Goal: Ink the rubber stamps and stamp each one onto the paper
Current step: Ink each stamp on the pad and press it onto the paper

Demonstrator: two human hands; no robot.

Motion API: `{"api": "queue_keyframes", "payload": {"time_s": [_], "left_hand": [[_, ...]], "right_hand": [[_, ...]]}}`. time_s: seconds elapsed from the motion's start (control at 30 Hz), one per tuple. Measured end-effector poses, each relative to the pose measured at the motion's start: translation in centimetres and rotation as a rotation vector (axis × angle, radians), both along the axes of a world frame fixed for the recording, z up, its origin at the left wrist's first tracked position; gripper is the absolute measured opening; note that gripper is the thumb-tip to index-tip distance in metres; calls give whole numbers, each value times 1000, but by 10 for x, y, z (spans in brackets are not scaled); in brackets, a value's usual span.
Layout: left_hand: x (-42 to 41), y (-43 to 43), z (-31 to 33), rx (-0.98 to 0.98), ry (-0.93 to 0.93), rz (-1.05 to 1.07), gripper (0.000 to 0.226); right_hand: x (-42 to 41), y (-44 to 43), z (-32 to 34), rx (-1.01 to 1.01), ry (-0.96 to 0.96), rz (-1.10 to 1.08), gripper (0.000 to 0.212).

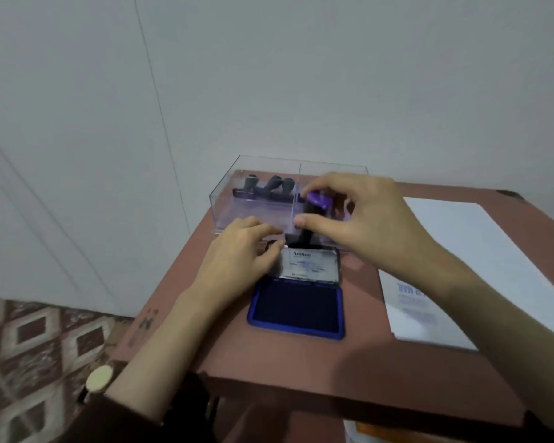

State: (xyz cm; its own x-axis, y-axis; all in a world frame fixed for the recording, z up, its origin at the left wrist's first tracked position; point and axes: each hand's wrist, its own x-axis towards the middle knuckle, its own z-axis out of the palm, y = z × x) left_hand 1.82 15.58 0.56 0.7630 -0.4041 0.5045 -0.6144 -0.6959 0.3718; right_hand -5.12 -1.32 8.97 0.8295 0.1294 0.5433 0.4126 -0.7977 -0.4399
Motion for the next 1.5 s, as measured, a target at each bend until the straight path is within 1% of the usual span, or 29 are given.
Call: {"api": "queue_keyframes", "payload": {"time_s": [0.1,0.33,0.5,0.63,0.87,1.07,1.5], "left_hand": [[1,1,-4,6,45,4,31],[0,0,-6,30,85,-3,28],[0,0,-6,29,71,-7,27],[0,-1,-6,37,71,-14,28],[1,0,-6,71,71,-10,30],[0,-1,-4,82,80,-3,31],[-1,-1,-3,74,80,-4,31]], "right_hand": [[-9,3,-17,-27,45,6,24],[-20,7,-37,-113,115,66,22],[-22,12,-45,-176,137,126,18],[-22,15,-47,-195,137,152,14],[-20,18,-53,-180,114,152,17],[-19,18,-57,-170,66,140,15],[-20,19,-59,-165,26,162,17]]}}
